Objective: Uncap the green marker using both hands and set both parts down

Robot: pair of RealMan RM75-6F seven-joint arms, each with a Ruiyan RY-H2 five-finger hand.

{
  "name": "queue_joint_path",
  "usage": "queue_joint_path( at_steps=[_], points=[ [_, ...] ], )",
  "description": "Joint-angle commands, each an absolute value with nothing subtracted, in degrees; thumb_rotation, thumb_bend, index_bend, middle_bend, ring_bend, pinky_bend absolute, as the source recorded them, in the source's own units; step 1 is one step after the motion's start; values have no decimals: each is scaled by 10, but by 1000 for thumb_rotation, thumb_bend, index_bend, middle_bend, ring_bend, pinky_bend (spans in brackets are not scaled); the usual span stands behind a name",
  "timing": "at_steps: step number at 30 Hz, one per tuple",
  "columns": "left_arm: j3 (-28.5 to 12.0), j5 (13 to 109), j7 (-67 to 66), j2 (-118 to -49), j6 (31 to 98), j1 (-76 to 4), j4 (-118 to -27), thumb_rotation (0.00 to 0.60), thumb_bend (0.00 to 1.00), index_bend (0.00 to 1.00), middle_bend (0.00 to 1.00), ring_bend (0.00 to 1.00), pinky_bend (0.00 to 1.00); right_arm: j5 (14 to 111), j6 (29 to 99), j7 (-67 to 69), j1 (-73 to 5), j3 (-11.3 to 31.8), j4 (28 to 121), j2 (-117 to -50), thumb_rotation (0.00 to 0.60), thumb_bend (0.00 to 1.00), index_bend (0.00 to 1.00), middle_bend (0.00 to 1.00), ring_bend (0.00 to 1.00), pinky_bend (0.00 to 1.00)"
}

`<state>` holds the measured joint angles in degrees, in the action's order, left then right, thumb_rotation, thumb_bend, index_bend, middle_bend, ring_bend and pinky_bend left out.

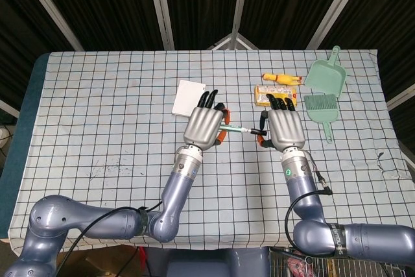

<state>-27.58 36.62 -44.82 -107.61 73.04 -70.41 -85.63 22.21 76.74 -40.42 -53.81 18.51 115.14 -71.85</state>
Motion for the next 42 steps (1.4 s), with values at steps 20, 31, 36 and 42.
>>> queue_joint_path(
  at_steps=[20, 31, 36, 42],
  points=[
    [-216, 378, -410, -1026, 701, -632, -856, 600, 548, 677, 325, 0, 0, 258, 693, -336, -488, 151, 1085, -698, 600, 378, 706, 104, 119, 79],
    [-174, 415, -350, -1043, 657, -599, -785, 600, 545, 677, 313, 0, 0, 300, 651, -295, -470, 129, 1021, -734, 600, 378, 705, 104, 118, 79],
    [-170, 424, -344, -1044, 652, -591, -772, 600, 527, 547, 251, 0, 0, 266, 643, -321, -478, 126, 1022, -730, 600, 337, 487, 83, 53, 31],
    [-172, 396, -373, -1029, 637, -587, -794, 600, 527, 396, 197, 0, 0, 193, 644, -386, -502, 118, 1042, -716, 600, 208, 229, 43, 13, 12]
  ],
)
